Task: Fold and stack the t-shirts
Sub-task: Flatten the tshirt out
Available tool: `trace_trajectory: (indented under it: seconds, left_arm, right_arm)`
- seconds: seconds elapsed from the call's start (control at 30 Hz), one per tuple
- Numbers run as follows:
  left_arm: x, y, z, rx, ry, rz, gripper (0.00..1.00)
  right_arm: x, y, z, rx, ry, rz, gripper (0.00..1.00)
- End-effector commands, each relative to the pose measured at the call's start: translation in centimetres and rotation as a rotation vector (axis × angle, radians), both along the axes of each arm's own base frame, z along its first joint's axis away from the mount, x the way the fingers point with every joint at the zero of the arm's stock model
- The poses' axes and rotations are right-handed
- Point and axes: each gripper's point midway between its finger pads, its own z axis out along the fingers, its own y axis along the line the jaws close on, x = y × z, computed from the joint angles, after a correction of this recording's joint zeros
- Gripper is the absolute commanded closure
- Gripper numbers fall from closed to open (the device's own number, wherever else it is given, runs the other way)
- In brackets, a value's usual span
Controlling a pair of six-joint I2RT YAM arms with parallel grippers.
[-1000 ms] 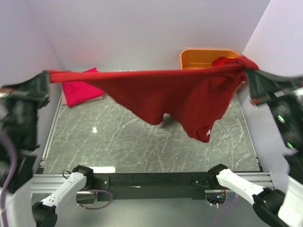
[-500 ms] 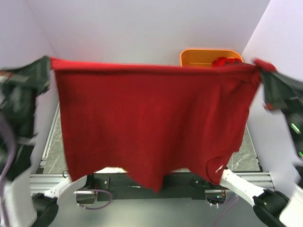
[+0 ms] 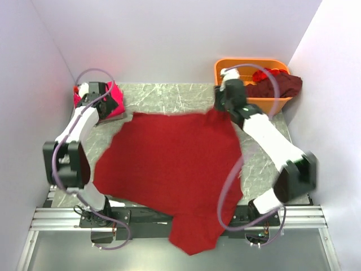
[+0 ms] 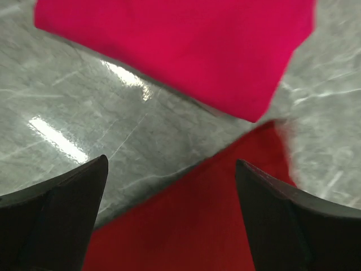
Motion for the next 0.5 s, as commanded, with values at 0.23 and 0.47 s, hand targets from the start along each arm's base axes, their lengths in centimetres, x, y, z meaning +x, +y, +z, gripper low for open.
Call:
trace_trajectory:
  seconds: [0.23,0.47]
  left_arm:
    - [-0.8,-1.7,0.7,-0.083,-0.056,-0.055,0.00]
    - [-2.1,-5.2,-1.8,-0.073,-0.008,-0.181,0.00]
  right_arm:
    - [-1.2,4.4,-3.8,0.205,0.124,0.003,0.20]
    - [-9.1,2.7,-12.6,0.302,0.392,-0.134,0.20]
